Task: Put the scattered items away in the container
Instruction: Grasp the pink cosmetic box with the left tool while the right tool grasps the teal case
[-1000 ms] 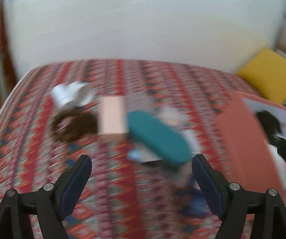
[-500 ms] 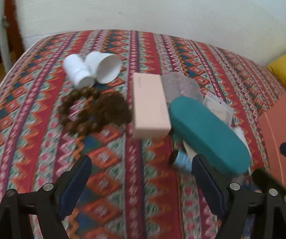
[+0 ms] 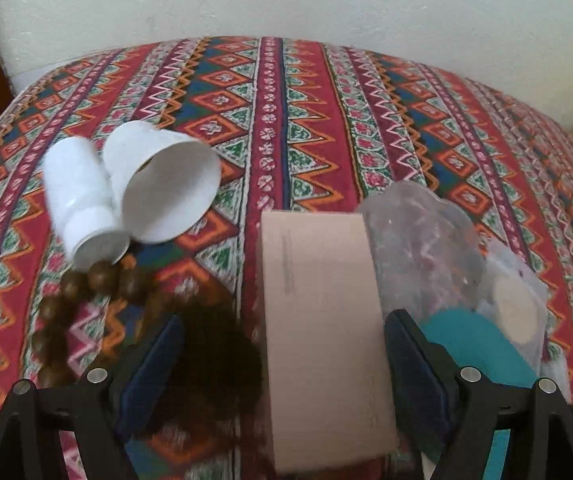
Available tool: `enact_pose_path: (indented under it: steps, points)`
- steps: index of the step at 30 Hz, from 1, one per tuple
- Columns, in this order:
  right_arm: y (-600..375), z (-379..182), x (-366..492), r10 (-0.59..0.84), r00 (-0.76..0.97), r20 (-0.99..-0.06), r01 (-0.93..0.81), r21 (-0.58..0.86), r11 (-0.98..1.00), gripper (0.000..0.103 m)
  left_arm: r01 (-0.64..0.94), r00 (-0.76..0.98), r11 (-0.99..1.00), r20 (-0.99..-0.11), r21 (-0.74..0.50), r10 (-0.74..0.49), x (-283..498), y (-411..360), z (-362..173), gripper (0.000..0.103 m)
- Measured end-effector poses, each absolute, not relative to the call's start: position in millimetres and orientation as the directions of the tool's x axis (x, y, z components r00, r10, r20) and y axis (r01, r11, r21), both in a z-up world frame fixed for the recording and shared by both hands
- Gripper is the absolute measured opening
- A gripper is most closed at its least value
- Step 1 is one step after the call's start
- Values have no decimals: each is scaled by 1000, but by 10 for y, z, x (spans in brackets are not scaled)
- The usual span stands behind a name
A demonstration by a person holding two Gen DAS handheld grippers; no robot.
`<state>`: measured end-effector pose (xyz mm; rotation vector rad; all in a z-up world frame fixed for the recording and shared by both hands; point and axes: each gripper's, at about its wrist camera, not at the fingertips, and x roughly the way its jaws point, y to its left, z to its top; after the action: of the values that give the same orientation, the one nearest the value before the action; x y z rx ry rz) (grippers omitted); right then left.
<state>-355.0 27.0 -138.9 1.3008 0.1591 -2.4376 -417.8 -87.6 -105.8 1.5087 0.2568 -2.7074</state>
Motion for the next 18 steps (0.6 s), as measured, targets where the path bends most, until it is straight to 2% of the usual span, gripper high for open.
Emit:
enact_pose_path:
  steps: [2,8,14,16,17,18]
  points:
    - [373,-1386,-3575,-279,-497,-822,333,116,-936,73,98,-536,-987,-843,-129,57,-4229,-840,-1073,86]
    - [871,-1348,-3592,-263,-500,-825,161,210,-964,69,97,-531,-986,-845,-137,65,-4255,-782,-1120,86]
    - [937,-1297,-3583,-288,-492,-822,156,242,-958,69,90,-515,-992,-857,-94,34,-4254,-702,-1189,86]
    - [924,-1279,-3582,-298,-487,-821,161,250,-955,69,74,-522,-991,-851,-107,53,-4220,-684,-1191,58]
    - [914,-1267,-3569,-302,-486,-820,166,252,-953,69,67,-526,-990,-847,-123,70,-4191,-684,-1183,38]
    - [897,-1251,-3533,-304,-488,-818,174,250,-953,69,66,-526,-988,-846,-140,85,-4152,-692,-1168,38]
